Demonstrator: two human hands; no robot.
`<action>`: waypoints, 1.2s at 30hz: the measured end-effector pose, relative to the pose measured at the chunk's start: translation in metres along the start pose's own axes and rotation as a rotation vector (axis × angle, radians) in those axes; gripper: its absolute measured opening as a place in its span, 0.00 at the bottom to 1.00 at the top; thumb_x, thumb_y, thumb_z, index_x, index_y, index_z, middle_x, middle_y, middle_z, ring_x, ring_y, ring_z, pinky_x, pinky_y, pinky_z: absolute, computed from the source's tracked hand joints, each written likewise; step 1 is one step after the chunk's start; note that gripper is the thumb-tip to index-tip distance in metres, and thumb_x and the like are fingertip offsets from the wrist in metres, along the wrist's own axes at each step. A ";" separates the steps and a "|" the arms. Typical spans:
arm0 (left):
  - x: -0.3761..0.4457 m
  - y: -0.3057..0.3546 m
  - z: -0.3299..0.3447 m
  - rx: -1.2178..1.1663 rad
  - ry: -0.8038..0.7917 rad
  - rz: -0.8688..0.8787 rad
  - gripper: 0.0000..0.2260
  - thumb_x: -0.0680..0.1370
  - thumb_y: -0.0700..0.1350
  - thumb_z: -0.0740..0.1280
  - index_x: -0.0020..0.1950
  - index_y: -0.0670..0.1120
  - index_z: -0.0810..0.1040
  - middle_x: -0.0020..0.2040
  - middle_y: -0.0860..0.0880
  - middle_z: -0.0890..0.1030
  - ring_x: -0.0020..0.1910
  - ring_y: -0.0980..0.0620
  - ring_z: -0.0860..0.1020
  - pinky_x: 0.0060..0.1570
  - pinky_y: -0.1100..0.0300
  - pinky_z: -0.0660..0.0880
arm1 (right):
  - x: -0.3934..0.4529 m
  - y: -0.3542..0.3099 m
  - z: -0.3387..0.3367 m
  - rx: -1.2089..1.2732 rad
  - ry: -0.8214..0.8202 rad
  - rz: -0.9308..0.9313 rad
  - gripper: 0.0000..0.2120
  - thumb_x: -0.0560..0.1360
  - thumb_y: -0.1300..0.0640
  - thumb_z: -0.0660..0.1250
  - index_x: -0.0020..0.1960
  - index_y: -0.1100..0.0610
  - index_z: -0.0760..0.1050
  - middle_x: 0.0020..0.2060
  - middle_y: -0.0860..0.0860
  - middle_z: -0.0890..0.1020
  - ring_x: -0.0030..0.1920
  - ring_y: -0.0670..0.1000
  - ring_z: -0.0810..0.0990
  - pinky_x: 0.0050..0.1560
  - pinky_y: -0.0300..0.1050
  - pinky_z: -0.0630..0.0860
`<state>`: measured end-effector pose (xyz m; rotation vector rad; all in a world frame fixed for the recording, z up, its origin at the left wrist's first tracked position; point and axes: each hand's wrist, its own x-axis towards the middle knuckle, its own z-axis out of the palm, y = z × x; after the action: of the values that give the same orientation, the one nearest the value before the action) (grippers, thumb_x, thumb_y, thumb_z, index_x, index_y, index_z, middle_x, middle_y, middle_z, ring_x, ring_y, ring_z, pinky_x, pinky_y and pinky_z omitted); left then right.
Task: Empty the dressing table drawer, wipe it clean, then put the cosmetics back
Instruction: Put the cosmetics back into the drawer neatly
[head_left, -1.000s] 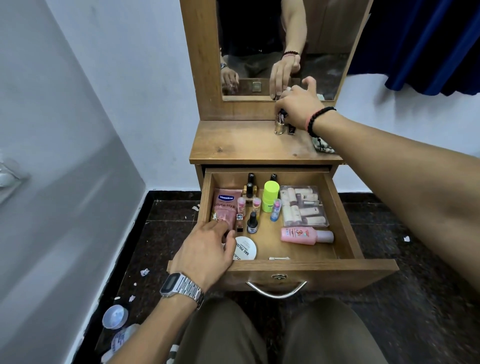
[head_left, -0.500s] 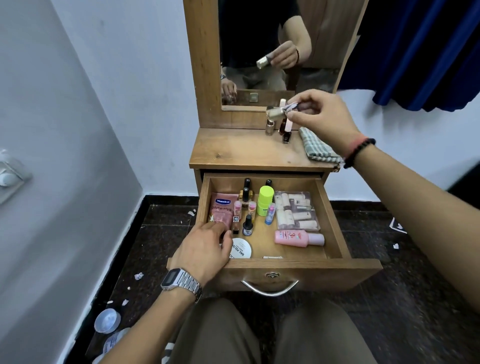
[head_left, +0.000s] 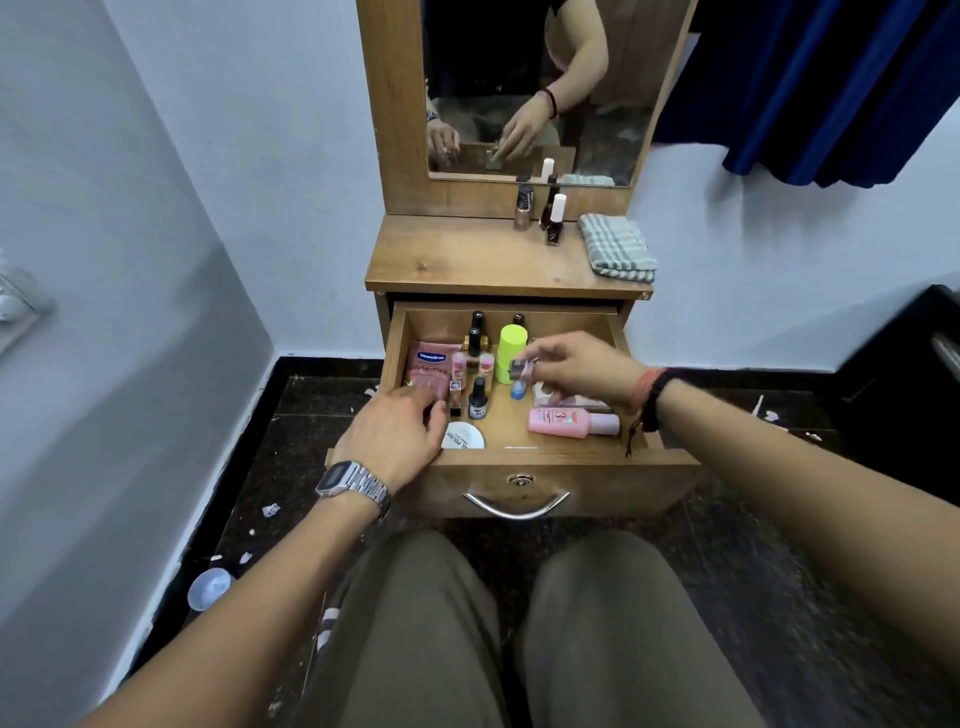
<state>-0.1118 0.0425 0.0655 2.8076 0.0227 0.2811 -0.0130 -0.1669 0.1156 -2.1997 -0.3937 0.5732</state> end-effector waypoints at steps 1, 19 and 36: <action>0.000 0.000 0.000 0.001 -0.001 0.000 0.12 0.79 0.49 0.57 0.49 0.46 0.77 0.48 0.46 0.81 0.47 0.46 0.75 0.43 0.55 0.70 | 0.003 0.004 0.004 -0.223 0.049 -0.064 0.07 0.74 0.60 0.69 0.52 0.55 0.78 0.46 0.53 0.83 0.40 0.50 0.81 0.45 0.46 0.81; 0.003 -0.004 0.005 -0.008 0.005 0.003 0.13 0.79 0.50 0.56 0.52 0.47 0.77 0.48 0.47 0.80 0.47 0.47 0.75 0.43 0.55 0.71 | 0.046 0.017 0.052 -0.887 0.119 -0.258 0.14 0.73 0.61 0.66 0.58 0.57 0.70 0.49 0.59 0.80 0.52 0.61 0.79 0.47 0.50 0.75; 0.002 -0.004 0.004 -0.003 0.010 0.004 0.12 0.79 0.50 0.56 0.50 0.47 0.77 0.46 0.47 0.80 0.45 0.47 0.75 0.40 0.57 0.68 | 0.034 0.014 0.040 -0.898 0.197 -0.366 0.19 0.71 0.59 0.71 0.60 0.55 0.71 0.54 0.54 0.76 0.54 0.57 0.77 0.50 0.52 0.75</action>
<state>-0.1091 0.0448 0.0608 2.8031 0.0194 0.2964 -0.0034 -0.1347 0.0725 -2.8753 -1.0749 -0.0646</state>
